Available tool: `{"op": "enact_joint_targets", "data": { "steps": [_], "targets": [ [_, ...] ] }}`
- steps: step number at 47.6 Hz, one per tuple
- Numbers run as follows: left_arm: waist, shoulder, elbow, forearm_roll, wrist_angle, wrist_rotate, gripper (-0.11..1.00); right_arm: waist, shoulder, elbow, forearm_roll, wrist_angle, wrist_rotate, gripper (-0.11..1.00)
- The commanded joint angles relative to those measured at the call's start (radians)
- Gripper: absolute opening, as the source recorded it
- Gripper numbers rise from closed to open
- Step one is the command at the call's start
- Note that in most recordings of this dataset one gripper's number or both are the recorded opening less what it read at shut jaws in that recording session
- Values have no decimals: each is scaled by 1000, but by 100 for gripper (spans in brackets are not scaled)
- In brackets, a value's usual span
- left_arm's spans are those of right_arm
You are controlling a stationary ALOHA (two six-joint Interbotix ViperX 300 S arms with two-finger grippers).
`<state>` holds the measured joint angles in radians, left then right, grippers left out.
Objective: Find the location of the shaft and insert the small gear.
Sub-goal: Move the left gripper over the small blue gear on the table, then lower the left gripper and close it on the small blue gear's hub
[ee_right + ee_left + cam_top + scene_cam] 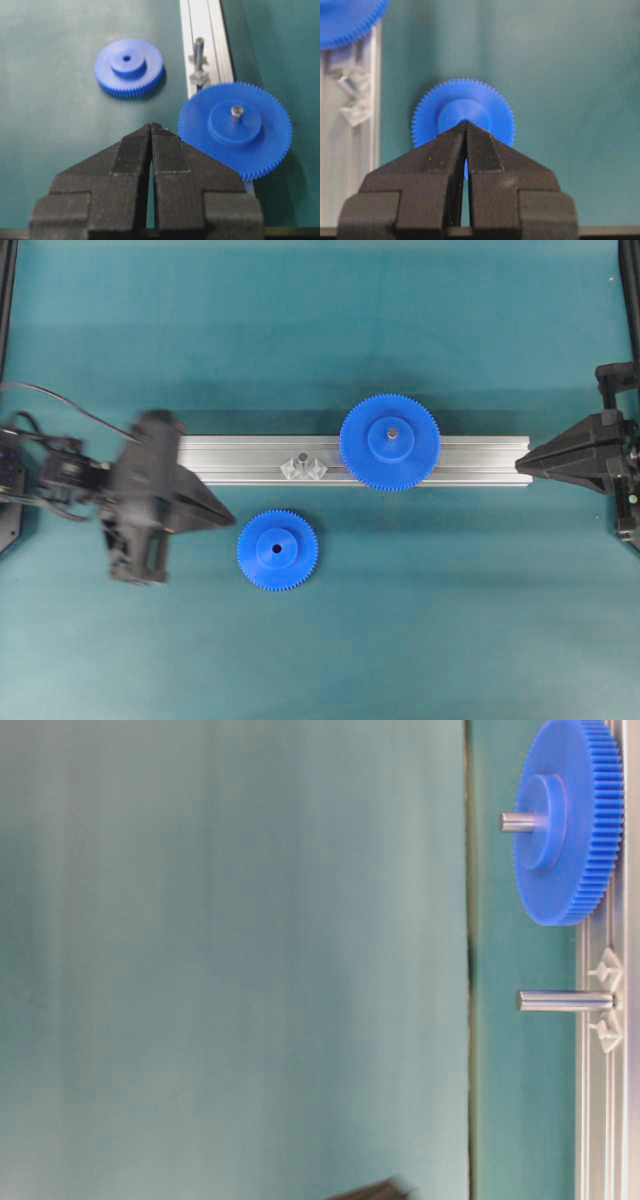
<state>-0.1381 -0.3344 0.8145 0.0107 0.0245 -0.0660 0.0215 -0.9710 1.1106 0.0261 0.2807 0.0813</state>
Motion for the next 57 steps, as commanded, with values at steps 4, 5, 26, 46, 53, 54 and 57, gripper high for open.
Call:
{"op": "enact_joint_targets", "data": {
  "steps": [4,5,26,46,53,54,57],
  "targets": [
    [-20,80,-66,3,17,-2,10,5,-3,-21,2,6,11,3],
    [-21,89,-71,3,20,-3,14,3,-5,-21,2,8,12,3],
    [-23,275,-133,5,64,-78,92,3,-49,-12,2,51,12,3],
    [-21,411,-241,6,173,-77,92,3,-63,8,2,49,26,3],
    [-20,426,-253,9,202,-74,92,3,-75,14,2,49,28,3],
    [-20,426,-253,9,202,-74,92,3,-78,15,2,49,28,3],
    [-15,426,-253,9,204,-75,92,3,-83,17,2,51,28,3]
  ]
}}
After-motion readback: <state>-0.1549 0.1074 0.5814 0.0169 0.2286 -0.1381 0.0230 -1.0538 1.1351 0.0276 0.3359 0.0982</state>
